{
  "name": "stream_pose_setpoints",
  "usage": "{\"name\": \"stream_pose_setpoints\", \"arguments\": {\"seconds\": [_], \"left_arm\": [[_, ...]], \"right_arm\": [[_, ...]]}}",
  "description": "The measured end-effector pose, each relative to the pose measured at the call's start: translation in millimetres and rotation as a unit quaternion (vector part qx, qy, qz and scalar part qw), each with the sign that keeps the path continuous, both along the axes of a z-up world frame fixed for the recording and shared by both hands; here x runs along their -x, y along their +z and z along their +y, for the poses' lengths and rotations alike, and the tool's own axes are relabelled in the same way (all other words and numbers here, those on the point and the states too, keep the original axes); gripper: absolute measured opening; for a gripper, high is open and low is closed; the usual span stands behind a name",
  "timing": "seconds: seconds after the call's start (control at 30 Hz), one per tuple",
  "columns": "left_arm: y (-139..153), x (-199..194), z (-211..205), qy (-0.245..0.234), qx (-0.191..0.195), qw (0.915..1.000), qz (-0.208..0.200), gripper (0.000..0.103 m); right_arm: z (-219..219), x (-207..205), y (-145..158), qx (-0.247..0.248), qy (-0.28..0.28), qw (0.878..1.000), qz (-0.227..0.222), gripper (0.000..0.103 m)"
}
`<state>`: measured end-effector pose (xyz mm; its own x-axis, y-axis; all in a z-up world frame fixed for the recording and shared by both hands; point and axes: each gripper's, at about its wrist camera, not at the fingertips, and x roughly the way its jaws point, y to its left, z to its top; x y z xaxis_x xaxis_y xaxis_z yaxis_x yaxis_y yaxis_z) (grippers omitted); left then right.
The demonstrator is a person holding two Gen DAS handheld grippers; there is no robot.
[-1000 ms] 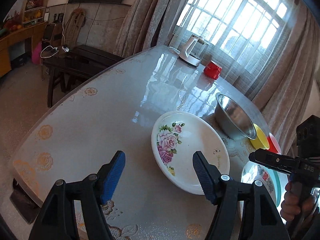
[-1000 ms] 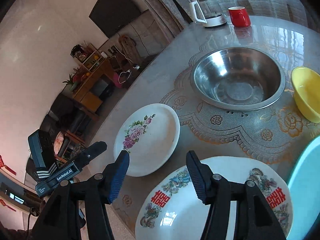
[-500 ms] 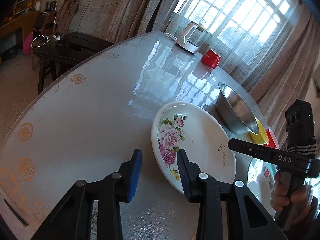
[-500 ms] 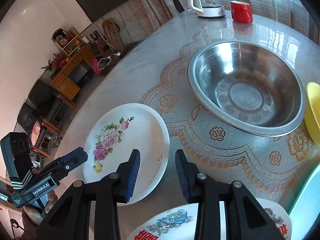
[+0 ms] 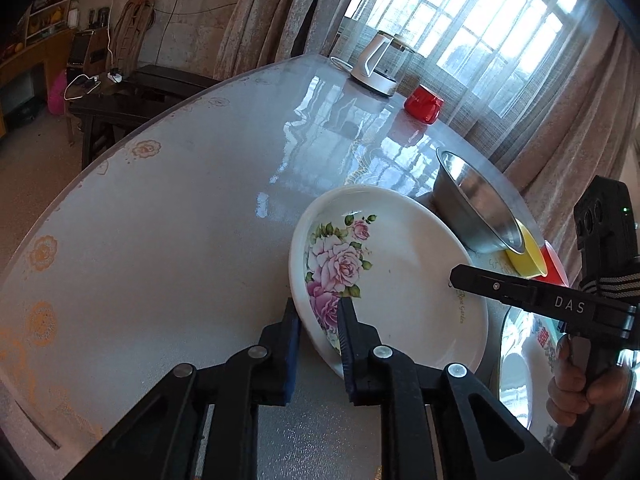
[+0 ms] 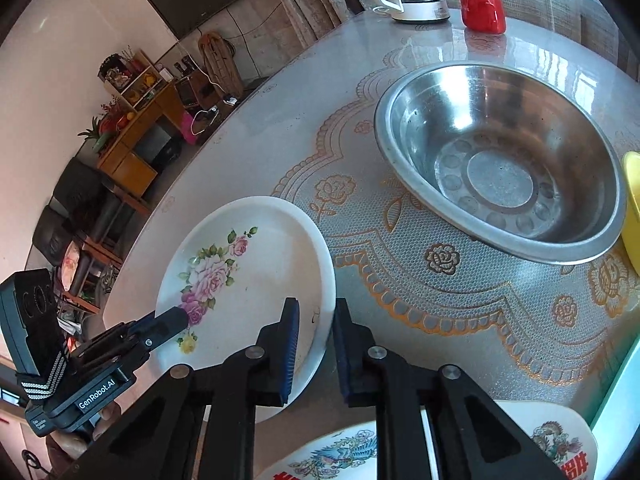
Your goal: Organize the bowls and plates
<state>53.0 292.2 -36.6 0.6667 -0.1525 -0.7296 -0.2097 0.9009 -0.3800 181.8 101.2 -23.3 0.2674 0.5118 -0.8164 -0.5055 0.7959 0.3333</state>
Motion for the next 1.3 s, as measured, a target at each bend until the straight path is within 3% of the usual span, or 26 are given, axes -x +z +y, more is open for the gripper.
{"name": "stream_pose_setpoints", "arguments": {"seconds": [0.33, 0.7, 0.97, 1.3], "left_arm": [[32.0, 6.0, -25.3, -0.019, -0.008, 0.9994, -0.028, 0.018], [62.6, -7.8, -95.5, -0.092, -0.02, 0.9939, -0.057, 0.018], [74.7, -28.8, -175.7, -0.169, -0.037, 0.9834, -0.055, 0.018], [75.8, -62.3, -279.3, -0.251, -0.061, 0.9654, -0.034, 0.02]], "right_arm": [[-47.6, 12.7, 26.0, -0.065, -0.026, 0.998, -0.004, 0.017], [-133.5, 44.9, 55.6, -0.105, -0.097, 0.989, -0.036, 0.017], [-211.4, 65.5, 63.0, -0.114, -0.17, 0.977, -0.055, 0.017], [-308.4, 74.4, 58.4, -0.111, -0.275, 0.953, -0.067, 0.017]]}}
